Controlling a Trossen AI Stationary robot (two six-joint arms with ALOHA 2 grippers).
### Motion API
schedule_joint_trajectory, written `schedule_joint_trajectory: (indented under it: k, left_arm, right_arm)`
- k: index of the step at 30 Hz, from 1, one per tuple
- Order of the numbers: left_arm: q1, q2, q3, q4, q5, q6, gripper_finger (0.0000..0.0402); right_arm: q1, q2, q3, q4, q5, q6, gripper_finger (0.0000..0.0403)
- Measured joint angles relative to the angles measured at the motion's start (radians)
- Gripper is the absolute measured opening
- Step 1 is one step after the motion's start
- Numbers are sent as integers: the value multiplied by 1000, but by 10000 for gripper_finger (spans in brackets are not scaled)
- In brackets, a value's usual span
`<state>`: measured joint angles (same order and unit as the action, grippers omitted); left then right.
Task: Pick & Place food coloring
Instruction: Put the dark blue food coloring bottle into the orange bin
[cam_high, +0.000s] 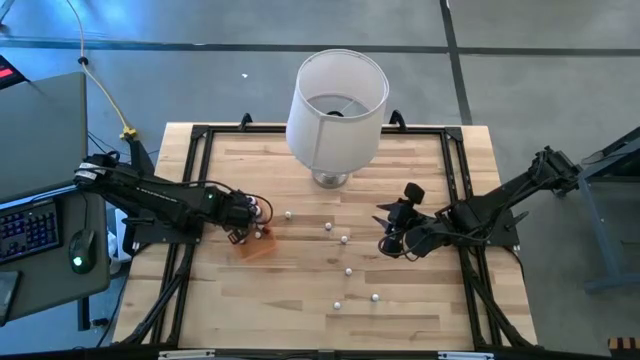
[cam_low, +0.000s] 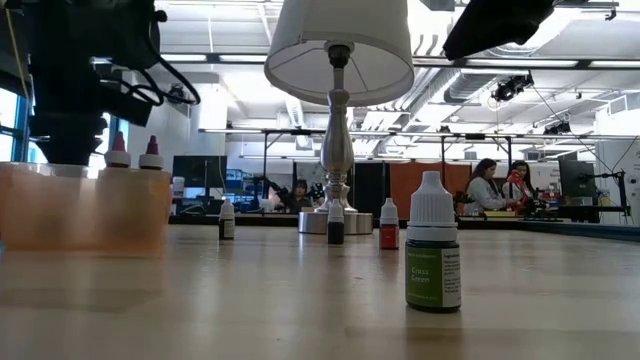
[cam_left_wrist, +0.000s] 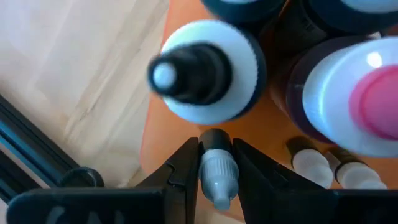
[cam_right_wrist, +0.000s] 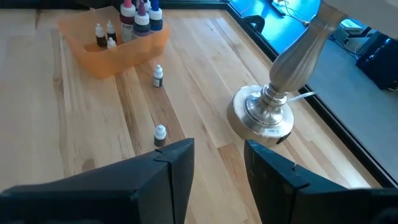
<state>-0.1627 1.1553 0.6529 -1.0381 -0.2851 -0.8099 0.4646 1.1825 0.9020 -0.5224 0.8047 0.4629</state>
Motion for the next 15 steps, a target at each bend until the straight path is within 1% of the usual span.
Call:
schedule_joint_trajectory:
  k: [4, 9, 12, 15]
  left_arm:
    - [0, 0, 0, 5, -32, 24, 79]
    - [0, 0, 0, 9, -31, 30, 80]
    - [0, 0, 0, 30, -13, 55, 88]
    - [0, 0, 0, 26, -14, 45, 100]
  right_arm:
    - [0, 0, 0, 9, 0, 0, 133]
    - [0, 0, 0, 11, 0, 0, 133]
    - [0, 0, 0, 11, -1, 0, 133]
    - [0, 0, 0, 11, -5, 0, 133]
